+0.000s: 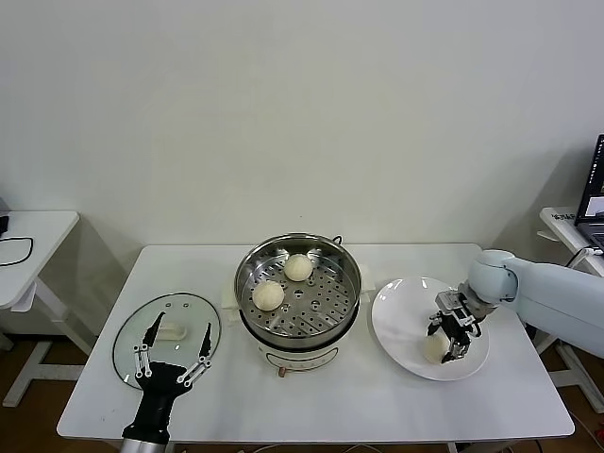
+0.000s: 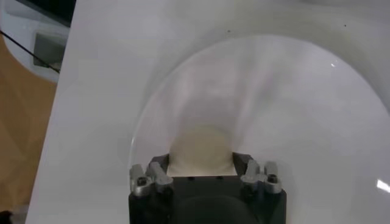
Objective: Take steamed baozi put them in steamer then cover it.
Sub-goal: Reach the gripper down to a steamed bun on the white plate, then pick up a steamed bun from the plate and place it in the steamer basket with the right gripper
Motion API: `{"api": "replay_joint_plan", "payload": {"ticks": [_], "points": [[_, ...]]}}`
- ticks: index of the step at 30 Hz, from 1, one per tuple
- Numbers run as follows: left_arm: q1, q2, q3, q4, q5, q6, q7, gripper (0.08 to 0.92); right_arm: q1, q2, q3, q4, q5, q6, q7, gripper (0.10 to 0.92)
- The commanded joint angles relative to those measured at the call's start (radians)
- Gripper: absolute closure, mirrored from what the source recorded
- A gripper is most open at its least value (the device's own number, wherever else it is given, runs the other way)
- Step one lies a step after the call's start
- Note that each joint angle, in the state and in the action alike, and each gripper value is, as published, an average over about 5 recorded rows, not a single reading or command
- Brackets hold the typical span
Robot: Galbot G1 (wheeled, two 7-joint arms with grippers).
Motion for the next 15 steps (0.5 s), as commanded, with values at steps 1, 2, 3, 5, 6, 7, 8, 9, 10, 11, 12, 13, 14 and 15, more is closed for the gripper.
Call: {"api": "replay_joint_plan", "payload": {"ticks": [1, 2, 3, 5, 6, 7, 8, 9, 10, 11, 12, 13, 14, 15], "points": [[0.006, 0.006, -0.003, -0.016, -0.002, 0.003, -0.002, 0.177, 0.200, 0.012, -0.006, 0.063, 0.024, 0.049, -0.049, 0.355], [0.007, 0.007, -0.004, -0.018, -0.002, 0.003, -0.002, 0.177, 0.246, 0.023, -0.012, 0.067, 0.032, 0.068, -0.054, 0.356], [0.008, 0.008, -0.005, -0.020, -0.002, 0.003, -0.002, 0.177, 0.293, 0.038, -0.020, 0.070, 0.039, 0.092, -0.058, 0.357], [0.008, 0.008, -0.007, -0.024, -0.003, 0.004, -0.003, 0.177, 0.379, 0.075, -0.038, 0.071, 0.046, 0.152, -0.062, 0.359], [0.009, 0.008, -0.007, -0.025, -0.003, 0.004, -0.003, 0.177, 0.414, 0.098, -0.043, 0.070, 0.046, 0.188, -0.065, 0.360], [0.009, 0.008, -0.007, -0.027, -0.003, 0.004, -0.003, 0.177, 0.447, 0.125, -0.048, 0.070, 0.046, 0.228, -0.067, 0.361], [0.010, 0.007, -0.007, -0.028, -0.003, 0.005, -0.003, 0.177, 0.471, 0.149, -0.053, 0.071, 0.045, 0.264, -0.069, 0.362], [0.010, 0.007, -0.007, -0.029, -0.003, 0.005, -0.003, 0.177, 0.492, 0.177, -0.055, 0.075, 0.044, 0.304, -0.071, 0.363], [0.010, 0.006, -0.006, -0.030, -0.003, 0.005, -0.004, 0.177, 0.509, 0.205, -0.056, 0.080, 0.042, 0.343, -0.075, 0.363], [0.011, 0.006, -0.006, -0.032, -0.002, 0.006, -0.004, 0.177, 0.520, 0.230, -0.056, 0.085, 0.040, 0.378, -0.077, 0.363], [0.011, 0.005, -0.006, -0.033, -0.002, 0.006, -0.004, 0.177, 0.529, 0.253, -0.055, 0.093, 0.039, 0.407, -0.079, 0.362], [0.012, 0.005, -0.005, -0.034, -0.002, 0.006, -0.004, 0.177, 0.537, 0.277, -0.054, 0.102, 0.038, 0.435, -0.081, 0.361], [0.012, 0.005, -0.004, -0.035, -0.002, 0.006, -0.004, 0.177, 0.540, 0.296, -0.054, 0.110, 0.035, 0.454, -0.081, 0.360], [0.013, 0.005, -0.004, -0.036, -0.002, 0.006, -0.004, 0.177, 0.542, 0.315, -0.053, 0.120, 0.029, 0.476, -0.081, 0.358]]}}
